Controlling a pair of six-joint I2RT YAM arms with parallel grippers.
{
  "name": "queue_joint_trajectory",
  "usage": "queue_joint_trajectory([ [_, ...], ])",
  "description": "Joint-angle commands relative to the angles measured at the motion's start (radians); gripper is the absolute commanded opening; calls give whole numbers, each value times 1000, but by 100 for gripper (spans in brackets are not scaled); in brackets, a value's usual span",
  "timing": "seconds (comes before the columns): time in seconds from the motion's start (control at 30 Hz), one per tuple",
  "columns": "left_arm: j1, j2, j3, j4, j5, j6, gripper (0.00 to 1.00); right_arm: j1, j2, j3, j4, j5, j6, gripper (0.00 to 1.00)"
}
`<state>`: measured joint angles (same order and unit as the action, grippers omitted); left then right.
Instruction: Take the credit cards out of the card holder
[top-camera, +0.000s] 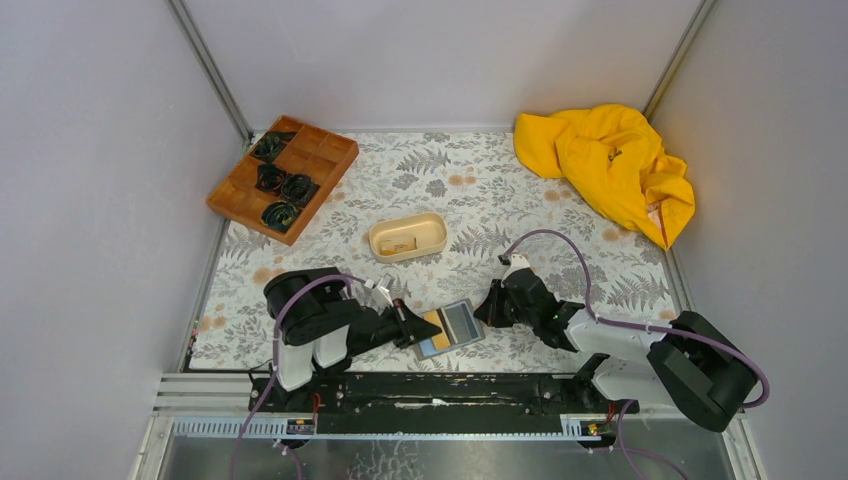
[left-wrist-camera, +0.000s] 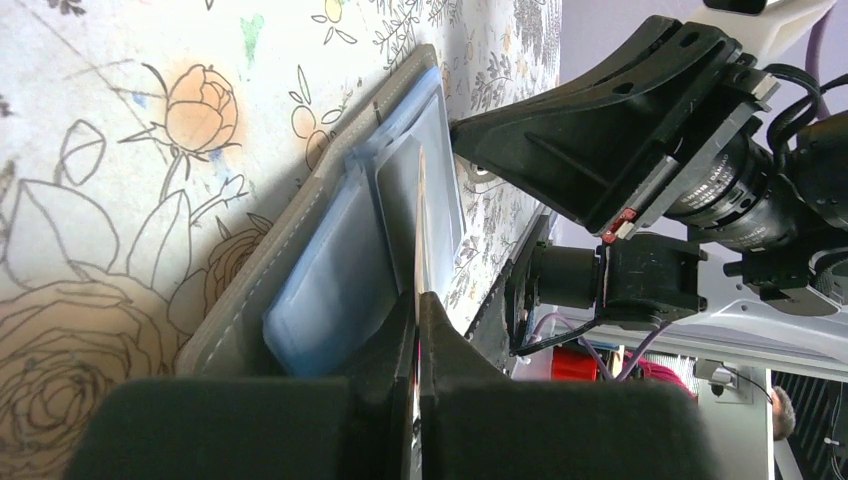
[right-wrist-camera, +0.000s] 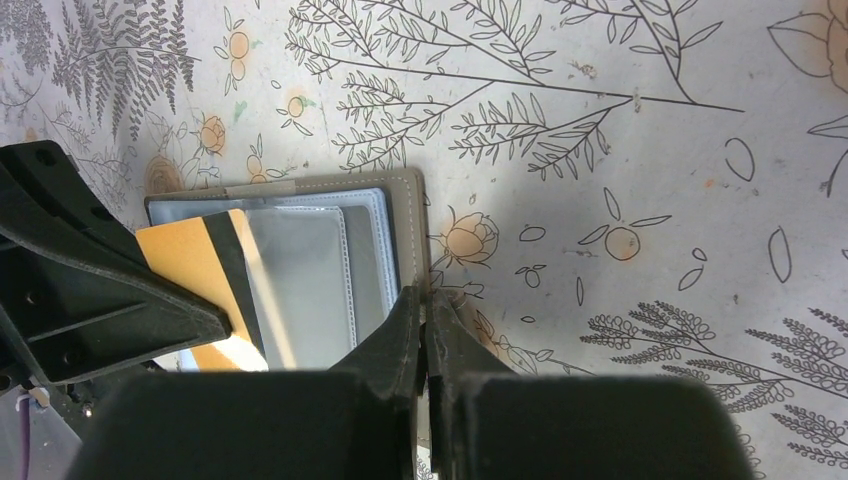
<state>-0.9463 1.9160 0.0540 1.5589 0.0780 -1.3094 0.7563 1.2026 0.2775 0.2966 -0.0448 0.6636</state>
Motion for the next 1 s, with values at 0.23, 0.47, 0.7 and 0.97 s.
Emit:
queue_joint_trajectory([
  [0.23,54,-123,-94,43,9,59,0,-133,8,89,-233,-24,-109,0],
  [0.47,129,-240,-103,-22,86,65,0,-201,9,172,-313,5,-167,0],
  [0.7,190,-448,-63,-271,144,117,0,-221,-105,212,-390,26,-218,27],
  [0.97,193,-855,50,-764,86,201,0,-221,-396,194,-344,-253,-208,65],
])
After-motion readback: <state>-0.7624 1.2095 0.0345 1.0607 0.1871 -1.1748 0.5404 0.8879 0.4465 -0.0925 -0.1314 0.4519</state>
